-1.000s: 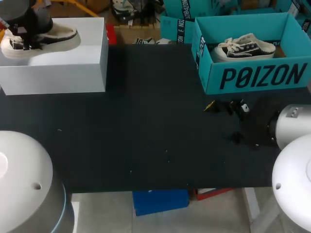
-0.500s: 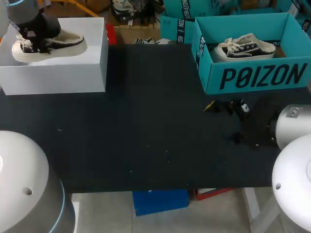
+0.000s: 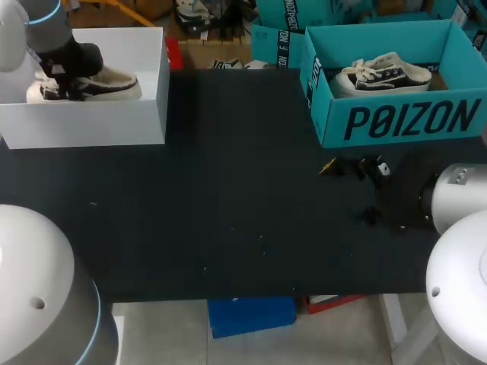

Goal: Take the shoe out of the shoebox, open the shoe tongue, remove and reinsert the insole, then place the shoe into the shoebox

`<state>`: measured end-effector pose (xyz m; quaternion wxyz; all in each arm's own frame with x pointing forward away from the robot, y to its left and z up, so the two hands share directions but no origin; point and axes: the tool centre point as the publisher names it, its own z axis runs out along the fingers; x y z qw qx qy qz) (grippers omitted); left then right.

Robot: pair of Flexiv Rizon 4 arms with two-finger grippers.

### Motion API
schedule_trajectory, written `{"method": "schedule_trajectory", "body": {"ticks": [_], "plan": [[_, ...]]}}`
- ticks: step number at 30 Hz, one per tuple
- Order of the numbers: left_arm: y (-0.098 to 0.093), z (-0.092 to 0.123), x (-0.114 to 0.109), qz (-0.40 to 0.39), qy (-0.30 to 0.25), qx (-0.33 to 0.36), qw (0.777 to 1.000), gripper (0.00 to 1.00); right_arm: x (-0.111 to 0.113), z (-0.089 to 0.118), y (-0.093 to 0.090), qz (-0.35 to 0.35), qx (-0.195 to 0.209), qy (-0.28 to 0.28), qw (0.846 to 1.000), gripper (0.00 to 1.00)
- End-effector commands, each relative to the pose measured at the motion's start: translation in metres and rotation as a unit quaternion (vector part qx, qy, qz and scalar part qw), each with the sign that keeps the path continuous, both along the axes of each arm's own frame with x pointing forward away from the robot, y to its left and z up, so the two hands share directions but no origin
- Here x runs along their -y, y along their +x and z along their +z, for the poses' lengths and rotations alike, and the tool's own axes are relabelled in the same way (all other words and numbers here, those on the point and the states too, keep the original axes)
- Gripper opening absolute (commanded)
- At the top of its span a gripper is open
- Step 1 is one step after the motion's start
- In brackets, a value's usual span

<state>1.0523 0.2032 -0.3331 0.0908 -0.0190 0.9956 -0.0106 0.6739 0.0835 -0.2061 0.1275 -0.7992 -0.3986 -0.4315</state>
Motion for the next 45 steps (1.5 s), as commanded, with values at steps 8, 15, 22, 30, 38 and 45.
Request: {"method": "schedule_trajectory", "body": {"ticks": [8,15,22,30,38,45], "plan": [[-0.003,-0.020,0.001,-0.004,-0.004,-0.014,1.000,0.00,0.008,-0.002,-0.005,0.011,-0.009,0.015,1.000,1.00],[-0.006,-0.025,0.001,-0.003,-0.004,-0.023,1.000,0.00,0.008,-0.002,-0.005,0.011,-0.009,0.015,1.000,1.00],[-0.007,-0.027,0.002,-0.002,-0.006,-0.036,0.999,0.11,0.008,-0.002,-0.005,0.011,-0.009,0.015,1.000,1.00],[-0.007,-0.025,0.004,-0.002,-0.007,-0.041,0.999,0.26,0.008,-0.002,-0.005,0.011,-0.009,0.015,1.000,1.00],[-0.003,-0.012,0.008,-0.005,-0.006,-0.032,0.999,0.15,0.008,-0.002,-0.005,0.011,-0.009,0.015,1.000,1.00],[0.000,0.018,0.014,-0.008,0.001,-0.017,1.000,0.22,0.008,-0.002,-0.005,0.011,-0.009,0.015,1.000,1.00]]}}
